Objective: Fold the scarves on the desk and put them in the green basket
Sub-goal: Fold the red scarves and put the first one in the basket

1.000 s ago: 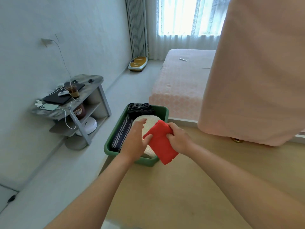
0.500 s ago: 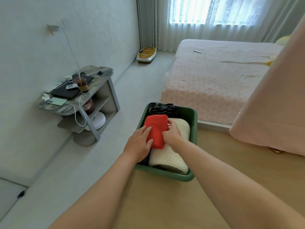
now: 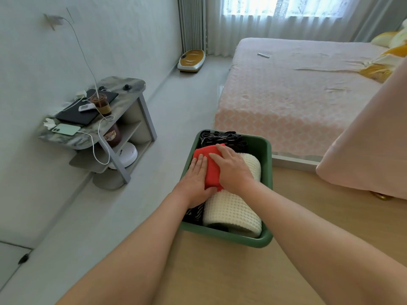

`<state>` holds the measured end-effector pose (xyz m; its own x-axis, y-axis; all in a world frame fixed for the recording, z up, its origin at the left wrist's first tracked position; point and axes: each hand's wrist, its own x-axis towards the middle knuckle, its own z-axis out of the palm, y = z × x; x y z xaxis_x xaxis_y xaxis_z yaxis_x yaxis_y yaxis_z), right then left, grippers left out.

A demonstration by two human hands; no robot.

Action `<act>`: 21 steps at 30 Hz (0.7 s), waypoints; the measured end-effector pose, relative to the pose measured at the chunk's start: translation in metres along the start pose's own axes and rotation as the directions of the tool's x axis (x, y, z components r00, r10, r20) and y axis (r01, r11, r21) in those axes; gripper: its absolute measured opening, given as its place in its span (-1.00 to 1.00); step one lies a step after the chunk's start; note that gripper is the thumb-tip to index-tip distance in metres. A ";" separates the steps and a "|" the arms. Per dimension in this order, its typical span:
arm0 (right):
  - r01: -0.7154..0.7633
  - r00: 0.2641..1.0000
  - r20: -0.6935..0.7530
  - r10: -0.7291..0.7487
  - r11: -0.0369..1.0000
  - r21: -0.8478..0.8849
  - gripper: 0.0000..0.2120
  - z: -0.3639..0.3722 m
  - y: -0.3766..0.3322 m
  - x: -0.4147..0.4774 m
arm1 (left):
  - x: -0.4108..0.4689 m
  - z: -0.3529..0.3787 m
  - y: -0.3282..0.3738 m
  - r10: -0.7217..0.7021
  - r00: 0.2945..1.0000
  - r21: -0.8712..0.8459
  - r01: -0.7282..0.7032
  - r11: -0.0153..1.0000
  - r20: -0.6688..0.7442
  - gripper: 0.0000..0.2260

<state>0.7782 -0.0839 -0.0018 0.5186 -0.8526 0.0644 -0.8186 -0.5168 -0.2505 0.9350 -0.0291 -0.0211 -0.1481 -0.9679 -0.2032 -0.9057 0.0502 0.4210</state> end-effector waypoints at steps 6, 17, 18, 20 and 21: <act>-0.080 0.997 -0.004 0.080 0.997 -0.011 -0.39 0.009 0.017 -0.011 | 0.020 -0.020 -0.004 0.194 0.959 0.071 -0.183 0.980 -0.207 -0.25; -0.220 0.954 0.244 0.173 0.959 0.180 -0.38 0.003 0.007 0.004 | 0.032 -0.029 -0.006 -0.013 0.963 -0.200 -0.043 0.979 -0.271 -0.58; -0.211 0.956 0.238 0.172 0.966 0.151 -0.36 0.004 0.009 0.005 | 0.035 -0.026 -0.007 0.014 0.972 -0.119 -0.043 0.992 -0.236 -0.54; -0.169 0.955 0.255 0.149 0.984 0.061 -0.31 0.009 0.011 0.003 | 0.033 -0.012 -0.009 0.010 0.994 0.049 -0.005 0.999 -0.111 -0.47; -0.153 0.953 0.267 0.141 0.988 0.025 -0.30 0.013 0.011 0.000 | 0.031 -0.006 -0.010 -0.013 0.997 0.098 0.020 0.995 -0.076 -0.45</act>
<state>0.7720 -0.0889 -0.0169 0.4452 -0.8648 -0.2321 -0.8818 -0.3785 -0.2813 0.9420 -0.0608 -0.0265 -0.1059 -0.9843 -0.1410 -0.9431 0.0545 0.3279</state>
